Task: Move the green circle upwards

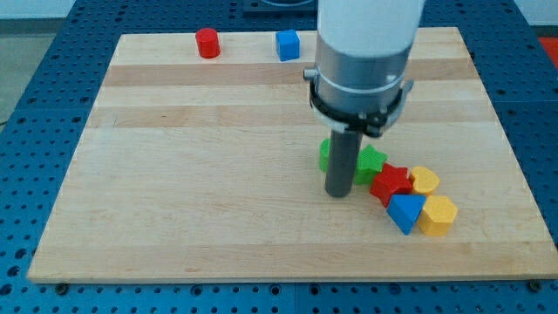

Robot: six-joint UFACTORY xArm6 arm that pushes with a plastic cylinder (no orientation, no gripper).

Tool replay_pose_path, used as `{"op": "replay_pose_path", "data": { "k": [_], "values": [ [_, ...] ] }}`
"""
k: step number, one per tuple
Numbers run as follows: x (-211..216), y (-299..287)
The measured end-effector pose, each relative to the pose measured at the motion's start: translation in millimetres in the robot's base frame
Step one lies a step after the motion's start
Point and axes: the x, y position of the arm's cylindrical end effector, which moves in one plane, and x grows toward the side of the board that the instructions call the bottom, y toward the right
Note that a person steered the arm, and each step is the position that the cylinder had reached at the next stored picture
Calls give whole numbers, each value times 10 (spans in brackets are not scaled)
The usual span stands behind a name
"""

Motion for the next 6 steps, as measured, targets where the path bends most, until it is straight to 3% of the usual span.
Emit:
{"op": "replay_pose_path", "data": {
  "k": [1, 2, 5, 6],
  "values": [
    [-169, 139],
    [-703, 100],
    [-785, -179],
    [-1140, -247]
  ]
}}
